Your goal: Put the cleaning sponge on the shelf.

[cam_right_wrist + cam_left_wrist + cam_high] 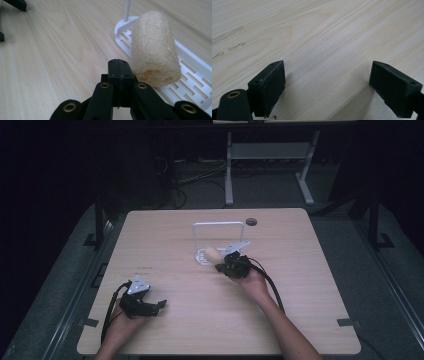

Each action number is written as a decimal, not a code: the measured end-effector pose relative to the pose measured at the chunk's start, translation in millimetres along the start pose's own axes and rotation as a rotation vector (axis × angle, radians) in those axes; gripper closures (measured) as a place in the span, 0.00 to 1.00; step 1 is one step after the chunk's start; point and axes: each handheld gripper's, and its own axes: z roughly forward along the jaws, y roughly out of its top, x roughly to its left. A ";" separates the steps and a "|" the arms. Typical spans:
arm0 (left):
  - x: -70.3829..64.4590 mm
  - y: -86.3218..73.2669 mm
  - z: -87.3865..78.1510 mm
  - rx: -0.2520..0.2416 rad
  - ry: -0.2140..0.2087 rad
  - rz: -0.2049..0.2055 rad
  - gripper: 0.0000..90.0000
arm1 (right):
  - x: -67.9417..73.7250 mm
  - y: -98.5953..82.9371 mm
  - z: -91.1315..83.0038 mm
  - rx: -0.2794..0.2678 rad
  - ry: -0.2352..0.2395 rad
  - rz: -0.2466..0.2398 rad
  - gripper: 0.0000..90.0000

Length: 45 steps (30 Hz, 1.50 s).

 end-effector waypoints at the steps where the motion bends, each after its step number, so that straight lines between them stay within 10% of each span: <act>1: 0.0 0.0 0.0 -0.001 0.000 0.000 0.14 | -0.3 -0.6 1.0 0.001 -0.003 0.000 0.99; 45: -0.2 -0.6 -0.1 -0.005 0.001 -0.002 0.14 | -32.5 -13.2 -5.7 -0.018 -0.174 0.080 1.00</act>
